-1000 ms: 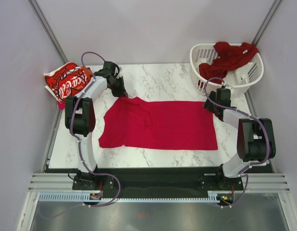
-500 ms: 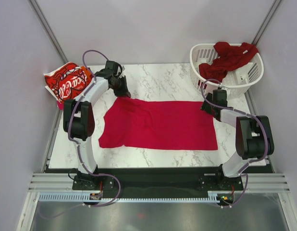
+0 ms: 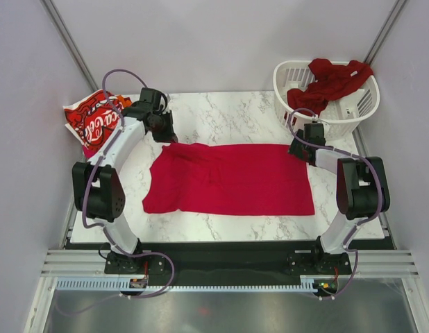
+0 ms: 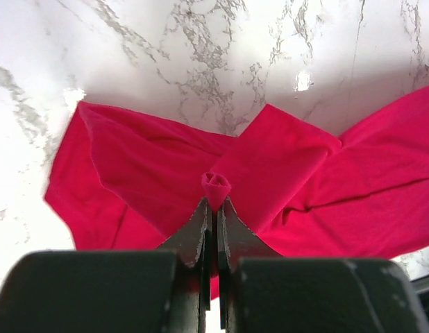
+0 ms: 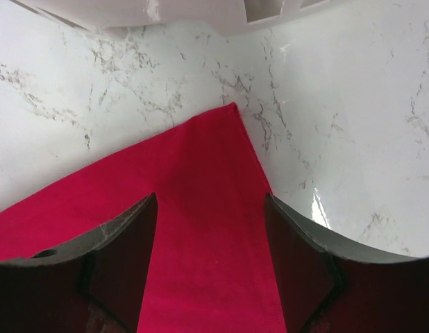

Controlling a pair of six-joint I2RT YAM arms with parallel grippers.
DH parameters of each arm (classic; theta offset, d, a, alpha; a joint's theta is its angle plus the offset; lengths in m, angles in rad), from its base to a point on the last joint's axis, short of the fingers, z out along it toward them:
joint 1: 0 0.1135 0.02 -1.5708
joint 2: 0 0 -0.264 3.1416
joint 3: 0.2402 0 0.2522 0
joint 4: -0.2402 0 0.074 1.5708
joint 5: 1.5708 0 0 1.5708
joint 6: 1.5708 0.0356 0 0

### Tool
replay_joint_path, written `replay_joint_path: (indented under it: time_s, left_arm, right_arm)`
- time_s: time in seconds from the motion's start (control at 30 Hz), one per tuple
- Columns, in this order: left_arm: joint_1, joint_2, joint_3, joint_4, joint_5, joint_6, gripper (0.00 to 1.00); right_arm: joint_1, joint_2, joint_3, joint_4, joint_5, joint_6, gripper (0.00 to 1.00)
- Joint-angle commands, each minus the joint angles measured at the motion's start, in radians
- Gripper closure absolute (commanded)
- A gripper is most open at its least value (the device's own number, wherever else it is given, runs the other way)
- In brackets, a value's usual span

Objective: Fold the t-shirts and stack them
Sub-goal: Fold the tshirt

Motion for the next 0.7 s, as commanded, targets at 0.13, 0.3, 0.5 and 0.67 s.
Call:
replay_joint_path:
  time_s: [0.13, 0.3, 0.5, 0.67]
  left_arm:
    - [0.011, -0.112, -0.073, -0.031, -0.075, 0.077, 0.98]
    - [0.009, -0.161, -0.133, -0.030, -0.116, 0.074, 0.98]
    - [0.011, -0.146, -0.154, -0.030, -0.116, 0.074, 0.98]
    - [0.011, -0.136, -0.166, -0.030, -0.116, 0.074, 0.98]
  right_arm:
    - [-0.011, -0.015, 0.047, 0.021, 0.004, -0.033, 0.28]
    - [0.000, 0.046, 0.078, 0.032, -0.048, -0.019, 0.28]
    - [0.064, 0.083, 0.138, 0.030, -0.048, -0.045, 0.28]
    - [0.077, 0.121, 0.170, 0.016, -0.006, -0.050, 0.29]
